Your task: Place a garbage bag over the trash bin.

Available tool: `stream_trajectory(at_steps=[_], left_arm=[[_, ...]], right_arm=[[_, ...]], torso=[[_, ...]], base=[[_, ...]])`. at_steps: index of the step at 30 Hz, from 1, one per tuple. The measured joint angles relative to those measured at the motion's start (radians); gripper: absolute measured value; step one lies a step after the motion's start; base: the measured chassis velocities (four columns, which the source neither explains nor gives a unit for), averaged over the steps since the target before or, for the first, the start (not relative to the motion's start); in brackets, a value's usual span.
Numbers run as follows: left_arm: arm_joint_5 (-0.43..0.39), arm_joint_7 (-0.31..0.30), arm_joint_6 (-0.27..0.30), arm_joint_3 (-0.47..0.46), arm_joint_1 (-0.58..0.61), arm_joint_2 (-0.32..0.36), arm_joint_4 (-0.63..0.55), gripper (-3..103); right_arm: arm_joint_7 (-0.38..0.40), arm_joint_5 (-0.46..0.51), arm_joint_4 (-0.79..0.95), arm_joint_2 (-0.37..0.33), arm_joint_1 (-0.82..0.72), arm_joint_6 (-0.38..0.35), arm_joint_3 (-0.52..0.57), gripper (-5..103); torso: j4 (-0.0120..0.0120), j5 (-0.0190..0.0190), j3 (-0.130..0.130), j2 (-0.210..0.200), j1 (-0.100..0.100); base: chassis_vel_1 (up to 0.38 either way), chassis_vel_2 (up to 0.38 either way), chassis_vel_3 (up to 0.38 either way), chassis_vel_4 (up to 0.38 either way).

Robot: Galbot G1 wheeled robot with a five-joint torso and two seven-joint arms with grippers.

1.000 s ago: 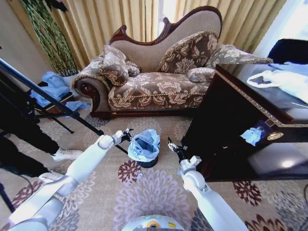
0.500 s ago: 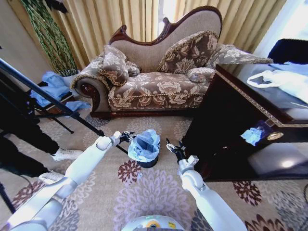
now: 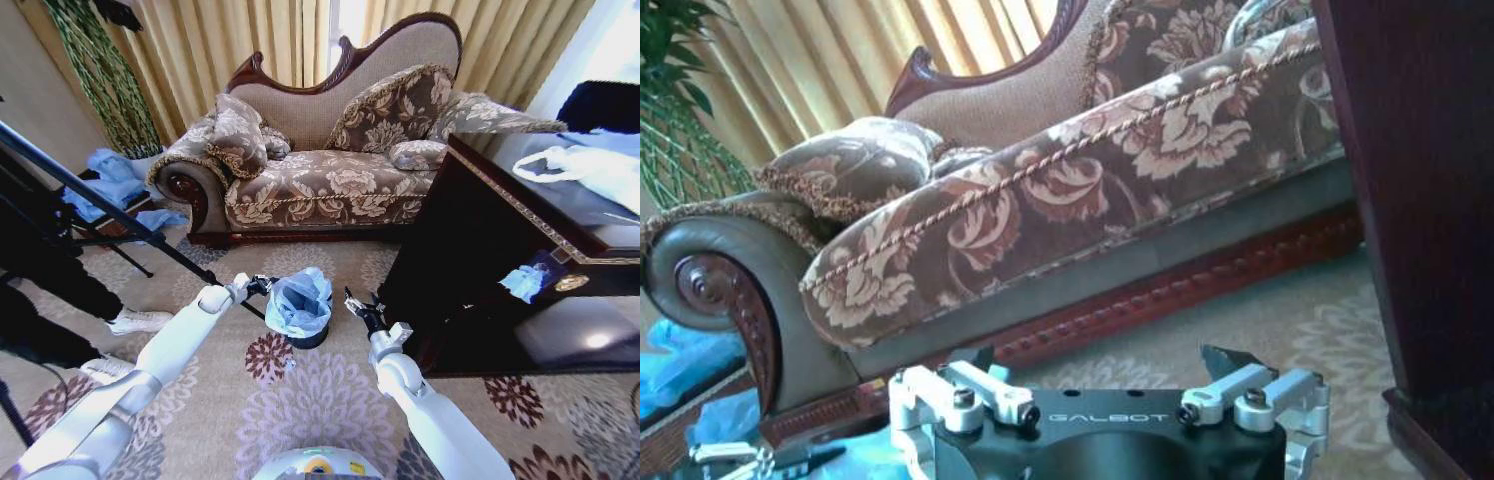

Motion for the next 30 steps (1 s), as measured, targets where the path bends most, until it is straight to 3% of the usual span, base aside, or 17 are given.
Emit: stream_trajectory(at_steps=[3,7,12,22,30], left_arm=[[-0.072,-0.068,0.017,-0.006,0.0,-0.013,0.023,0],[-0.105,-0.095,0.021,-0.01,-0.004,-0.028,0.058,0],[-0.122,-0.098,0.021,-0.014,-0.005,-0.05,0.101,0],[-0.107,-0.092,-0.015,-0.037,0.001,-0.171,0.236,0],[-0.084,-0.087,-0.018,-0.043,0.006,-0.182,0.25,0]], right_arm=[[-0.001,-0.002,0.001,-0.003,-0.005,0.0,-0.003,100],[-0.002,-0.006,0.005,-0.004,-0.008,0.0,-0.006,100],[-0.002,-0.011,0.012,-0.002,-0.008,0.0,-0.014,100],[-0.001,-0.019,0.052,-0.013,-0.021,-0.001,-0.023,100],[0.001,-0.019,0.078,-0.025,-0.032,-0.001,-0.015,100]], torso=[[-0.0002,0.0,0.0,0.0,0.0],[-0.0001,-0.0001,0.0,0.0,0.0],[-0.0002,0.0001,0.0,0.0,0.0],[-0.0004,-0.0002,0.0,0.0,0.0],[-0.0002,0.0001,0.0,0.0,0.0]], base=[[0.0,0.0,0.0,0.0],[0.0,0.0,0.0,0.0],[0.0,0.0,0.0,0.0],[0.0,0.0,0.0,0.0],[0.0,0.0,0.0,0.0]])
